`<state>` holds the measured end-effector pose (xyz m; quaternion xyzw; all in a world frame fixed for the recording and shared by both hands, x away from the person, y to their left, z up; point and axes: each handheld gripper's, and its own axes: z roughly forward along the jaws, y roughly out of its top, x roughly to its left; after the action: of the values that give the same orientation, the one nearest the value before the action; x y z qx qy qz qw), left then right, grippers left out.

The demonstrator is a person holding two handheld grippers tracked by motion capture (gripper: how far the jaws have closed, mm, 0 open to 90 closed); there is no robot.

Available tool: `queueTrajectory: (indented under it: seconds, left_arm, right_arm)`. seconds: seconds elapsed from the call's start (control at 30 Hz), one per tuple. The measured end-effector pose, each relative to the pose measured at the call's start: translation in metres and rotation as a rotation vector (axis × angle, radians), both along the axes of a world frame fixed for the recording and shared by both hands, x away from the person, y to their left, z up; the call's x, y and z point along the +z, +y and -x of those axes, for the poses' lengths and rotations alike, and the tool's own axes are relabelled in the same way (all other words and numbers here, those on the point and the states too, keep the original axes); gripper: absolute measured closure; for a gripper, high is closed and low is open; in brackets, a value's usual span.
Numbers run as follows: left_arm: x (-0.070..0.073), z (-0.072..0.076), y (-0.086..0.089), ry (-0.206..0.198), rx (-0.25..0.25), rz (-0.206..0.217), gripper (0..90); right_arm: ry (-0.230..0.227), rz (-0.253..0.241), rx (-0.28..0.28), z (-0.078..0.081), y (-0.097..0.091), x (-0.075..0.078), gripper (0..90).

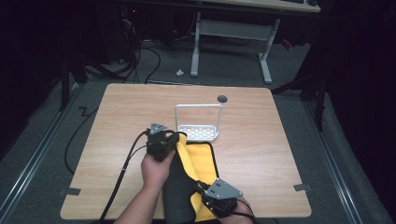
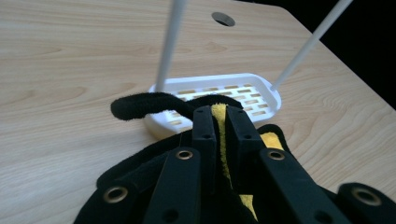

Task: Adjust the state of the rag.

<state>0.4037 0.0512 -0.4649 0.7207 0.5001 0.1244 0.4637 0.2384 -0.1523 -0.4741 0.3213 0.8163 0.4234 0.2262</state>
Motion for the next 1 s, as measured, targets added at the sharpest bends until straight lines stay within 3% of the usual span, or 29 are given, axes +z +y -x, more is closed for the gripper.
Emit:
queueTrajectory:
  seconds: [0.1, 0.2, 0.63, 0.67, 0.73, 0.8, 0.87, 1.0]
  left_arm:
    - [-0.001, 0.0, -0.01, 0.006, -0.004, -0.013, 82.2]
    - [-0.008, -0.003, -0.026, 0.03, -0.012, -0.048, 82.1]
    - [-0.013, -0.004, -0.055, 0.034, -0.059, -0.035, 81.3]
    - [-0.013, -0.004, -0.055, 0.034, -0.059, -0.035, 79.9]
    - [-0.014, -0.005, -0.063, 0.031, -0.117, 0.022, 69.5]
    - [-0.013, -0.001, -0.067, 0.0, -0.133, 0.019, 59.2]
    - [-0.013, 0.0, -0.067, -0.004, -0.14, 0.03, 52.5]
    - [-0.011, 0.002, -0.064, -0.012, -0.156, 0.025, 50.5]
  right_arm:
    - [0.004, 0.01, -0.011, 0.001, -0.008, -0.002, 82.8]
    - [0.044, 0.024, -0.03, 0.003, -0.022, -0.01, 82.2]
    - [0.082, 0.027, -0.07, 0.011, -0.048, -0.021, 80.9]
    - [0.082, 0.027, -0.07, 0.011, -0.048, -0.021, 80.9]
    - [0.071, 0.029, -0.087, 0.012, -0.052, -0.019, 70.5]
    - [0.04, 0.025, -0.126, 0.012, -0.057, -0.014, 66.9]
    - [0.018, 0.007, -0.147, 0.011, -0.062, -0.01, 64.4]
    - [0.017, -0.014, -0.169, 0.009, -0.068, -0.009, 64.4]
